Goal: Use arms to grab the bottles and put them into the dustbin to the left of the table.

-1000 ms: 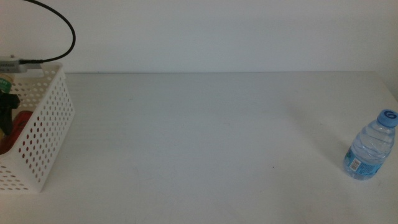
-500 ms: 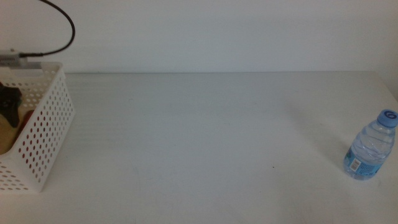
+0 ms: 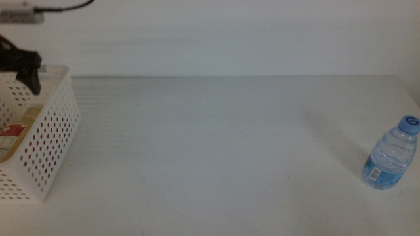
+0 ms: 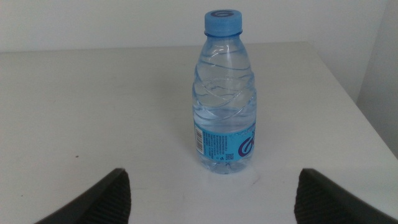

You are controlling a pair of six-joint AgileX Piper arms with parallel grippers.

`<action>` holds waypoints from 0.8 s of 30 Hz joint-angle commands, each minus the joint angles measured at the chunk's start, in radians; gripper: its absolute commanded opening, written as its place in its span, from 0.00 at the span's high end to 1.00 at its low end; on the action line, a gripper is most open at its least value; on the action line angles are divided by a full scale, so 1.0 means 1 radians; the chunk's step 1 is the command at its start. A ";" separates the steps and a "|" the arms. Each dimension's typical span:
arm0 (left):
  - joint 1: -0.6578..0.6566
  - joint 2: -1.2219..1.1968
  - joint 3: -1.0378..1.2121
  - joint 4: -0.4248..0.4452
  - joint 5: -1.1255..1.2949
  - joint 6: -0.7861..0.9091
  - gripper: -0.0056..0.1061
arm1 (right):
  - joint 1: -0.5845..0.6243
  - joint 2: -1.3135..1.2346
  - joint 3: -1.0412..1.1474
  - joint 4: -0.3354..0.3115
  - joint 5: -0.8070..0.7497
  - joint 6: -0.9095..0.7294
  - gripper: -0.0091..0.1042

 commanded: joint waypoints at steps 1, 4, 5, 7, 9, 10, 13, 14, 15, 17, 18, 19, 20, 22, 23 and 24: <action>-0.043 -0.124 -0.003 -0.018 0.065 -0.030 0.14 | -0.006 -0.026 -0.007 -0.005 -0.077 -0.009 0.26; -0.090 -0.242 0.099 -0.019 -0.032 -0.055 0.14 | -0.006 -0.026 -0.007 -0.005 -0.077 -0.009 0.26; -0.110 -0.291 0.146 -0.021 -0.077 -0.062 0.14 | -0.006 -0.026 -0.007 -0.005 -0.077 -0.009 0.26; -0.149 -0.382 0.235 -0.023 -0.161 -0.068 0.14 | -0.006 -0.026 -0.007 -0.005 -0.077 -0.009 0.26; -0.192 -0.485 0.329 -0.028 -0.234 -0.068 0.14 | -0.006 -0.026 -0.007 -0.005 -0.077 -0.009 0.26; -0.219 -0.538 0.373 -0.032 -0.274 -0.068 0.14 | -0.006 -0.026 -0.007 -0.005 -0.077 -0.009 0.26; -0.307 -0.687 0.489 -0.044 -0.361 -0.064 0.14 | -0.006 -0.026 -0.007 -0.005 -0.077 -0.009 0.26; -0.336 -0.738 0.528 -0.052 -0.363 -0.064 0.14 | -0.006 -0.026 -0.007 -0.005 -0.077 -0.009 0.26; -0.357 -0.778 0.558 -0.056 -0.363 -0.064 0.14 | -0.006 -0.026 -0.007 -0.005 -0.077 -0.009 0.26; -0.401 -0.878 0.630 -0.067 -0.363 -0.065 0.14 | -0.006 -0.026 -0.007 -0.005 -0.077 -0.009 0.26; -0.416 -0.926 0.656 -0.067 -0.367 -0.065 0.14 | -0.006 -0.026 -0.007 -0.005 -0.077 -0.009 0.26; -0.432 -0.972 0.691 -0.073 -0.368 -0.066 0.14 | -0.006 -0.026 -0.007 -0.005 -0.077 -0.009 0.26; -0.445 -1.017 0.719 -0.086 -0.368 -0.069 0.14 | -0.006 -0.026 -0.007 -0.005 -0.077 -0.009 0.26; -0.462 -1.093 0.763 -0.107 -0.365 -0.069 0.14 | -0.006 -0.026 -0.007 -0.005 -0.077 -0.009 0.26; -0.466 -1.132 0.780 -0.120 -0.367 -0.069 0.14 | -0.006 -0.026 -0.007 -0.005 -0.077 -0.009 0.26; -0.467 -1.161 0.792 -0.137 -0.367 -0.069 0.14 | -0.006 -0.026 -0.007 -0.005 -0.077 -0.009 0.26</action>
